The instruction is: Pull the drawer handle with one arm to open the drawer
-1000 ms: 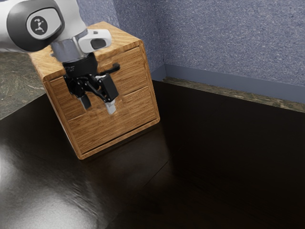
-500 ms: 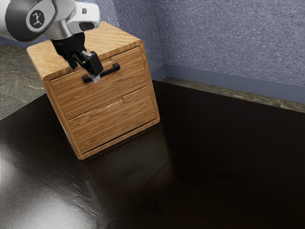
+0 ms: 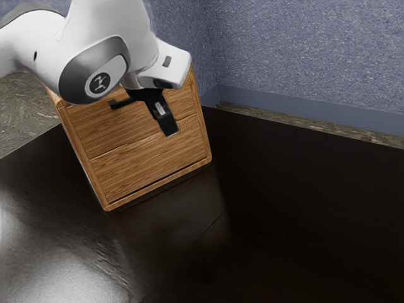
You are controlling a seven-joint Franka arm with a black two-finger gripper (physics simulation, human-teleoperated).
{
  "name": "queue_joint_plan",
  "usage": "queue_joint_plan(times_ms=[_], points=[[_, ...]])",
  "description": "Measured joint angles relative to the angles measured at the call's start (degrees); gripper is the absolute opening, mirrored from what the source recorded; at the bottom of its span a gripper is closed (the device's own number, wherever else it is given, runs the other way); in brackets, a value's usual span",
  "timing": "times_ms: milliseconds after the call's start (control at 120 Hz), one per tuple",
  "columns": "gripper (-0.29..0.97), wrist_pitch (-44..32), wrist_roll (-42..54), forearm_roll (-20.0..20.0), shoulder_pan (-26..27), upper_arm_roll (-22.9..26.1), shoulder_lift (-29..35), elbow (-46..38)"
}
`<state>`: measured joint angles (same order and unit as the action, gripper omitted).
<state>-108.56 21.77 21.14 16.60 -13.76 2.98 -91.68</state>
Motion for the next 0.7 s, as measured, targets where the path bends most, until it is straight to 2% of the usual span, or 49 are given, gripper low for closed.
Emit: queue_joint_plan(times_ms=[175,250,525,700], points=[[0.68,-1.84,2.22,0.13,-7.1,-0.44,-0.06,-0.32],[0.68,-2.99,2.99,0.3,-8.59,-0.21,-0.24,-0.35],[0.68,-4.96,5.11,0.68,-2.79,-0.21,-0.52,-0.19],[0.68,-5.38,6.1,0.67,-3.08,-0.22,-1.31,0.29]])
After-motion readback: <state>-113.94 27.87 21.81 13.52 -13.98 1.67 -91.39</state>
